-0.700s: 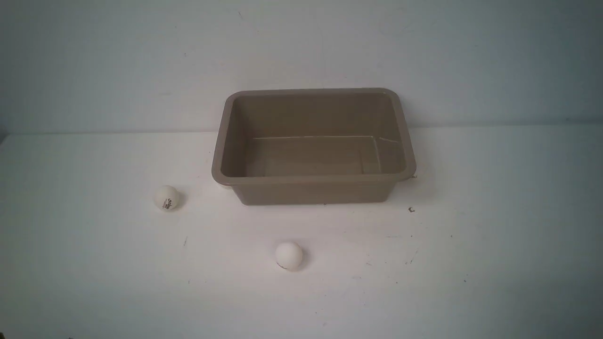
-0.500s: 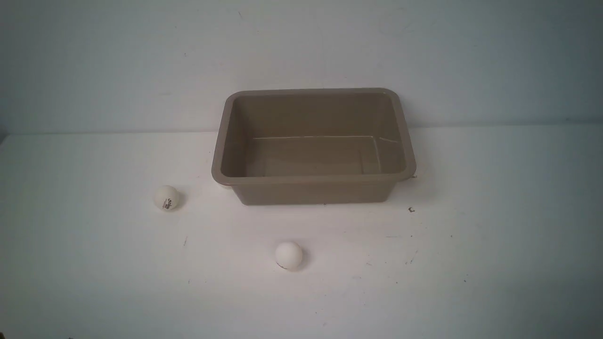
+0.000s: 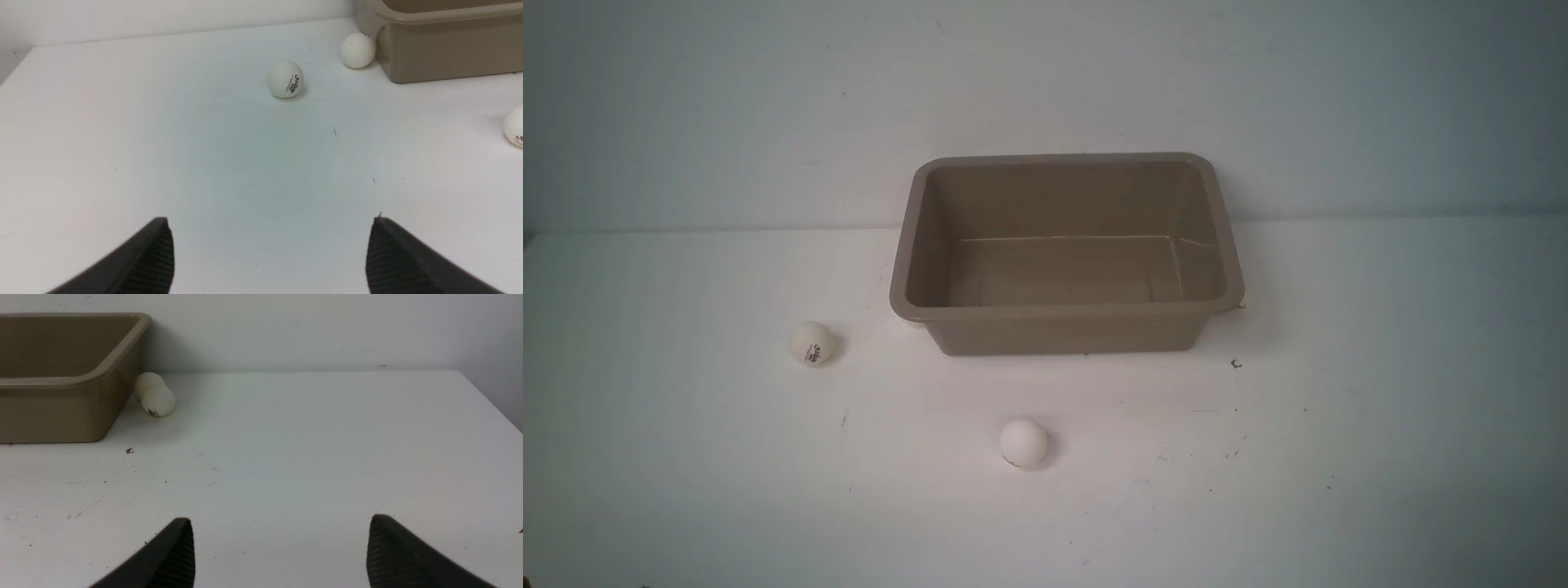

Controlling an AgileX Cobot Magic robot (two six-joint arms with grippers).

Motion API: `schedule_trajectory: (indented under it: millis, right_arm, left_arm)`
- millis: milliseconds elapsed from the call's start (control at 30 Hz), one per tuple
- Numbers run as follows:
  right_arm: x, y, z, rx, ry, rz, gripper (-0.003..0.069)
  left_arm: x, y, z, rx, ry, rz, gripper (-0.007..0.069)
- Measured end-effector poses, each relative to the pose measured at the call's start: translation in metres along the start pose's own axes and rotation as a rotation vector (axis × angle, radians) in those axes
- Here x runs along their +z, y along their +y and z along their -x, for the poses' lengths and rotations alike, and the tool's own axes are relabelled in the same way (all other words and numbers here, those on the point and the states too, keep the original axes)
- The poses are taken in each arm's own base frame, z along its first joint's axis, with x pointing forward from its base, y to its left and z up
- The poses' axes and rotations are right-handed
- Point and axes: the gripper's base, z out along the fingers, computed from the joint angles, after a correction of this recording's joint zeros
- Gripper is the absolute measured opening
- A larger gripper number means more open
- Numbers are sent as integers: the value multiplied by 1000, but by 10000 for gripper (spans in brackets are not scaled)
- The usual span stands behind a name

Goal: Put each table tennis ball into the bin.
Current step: Use the left arm to clamp the table tennis ball closest to it

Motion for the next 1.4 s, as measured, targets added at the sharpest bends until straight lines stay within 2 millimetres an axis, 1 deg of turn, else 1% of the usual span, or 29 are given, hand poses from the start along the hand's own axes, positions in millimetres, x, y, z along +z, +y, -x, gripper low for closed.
schedule_trajectory:
  millis: [400, 500, 600, 633, 667, 700, 733, 767, 833, 900, 967, 1033, 1067, 1167, 1400]
  right_arm:
    - [0, 0, 0, -5, 0, -2, 513]
    - [-1, 1, 2, 22, 1, 7, 513]
    - [-6, 1, 16, 34, -30, 14, 513]
    - [-12, 1, 31, 32, -71, 14, 513]
    - [-13, 1, 33, 32, -77, 14, 513]
    - [-18, 1, 45, 31, -112, 15, 513]
    - [-26, 1, 60, 28, -152, 16, 513]
    - [-32, 1, 70, 27, -177, 18, 513]
    - [-50, 1, 96, 25, -239, 24, 513]
    - [-60, 2, 108, 22, -258, 29, 513]
    - [-79, 3, 129, 16, -290, 37, 513]
    - [-92, 4, 140, 12, -299, 44, 513]
    - [-97, 4, 143, 15, -304, 51, 513]
    - [-103, 5, 149, 27, -320, 66, 513]
    - [-105, 6, 150, 40, -325, 79, 513]
  left_arm:
    - [0, 0, 0, 0, 0, 0, 573]
    - [0, 0, 0, 0, 0, 0, 573]
    - [0, 0, 0, 0, 0, 0, 573]
    - [0, 0, 0, 0, 0, 0, 573]
    - [0, 0, 0, 0, 0, 0, 573]
    - [0, 0, 0, 0, 0, 0, 573]
    - [0, 0, 0, 0, 0, 0, 573]
    - [0, 0, 0, 0, 0, 0, 573]
    - [0, 0, 0, 0, 0, 0, 573]
    - [0, 0, 0, 0, 0, 0, 573]
    - [0, 0, 0, 0, 0, 0, 573]
    - [0, 0, 0, 0, 0, 0, 573]
    - [0, 0, 0, 0, 0, 0, 573]
    - [0, 0, 0, 0, 0, 0, 573]
    - [0, 0, 0, 0, 0, 0, 573]
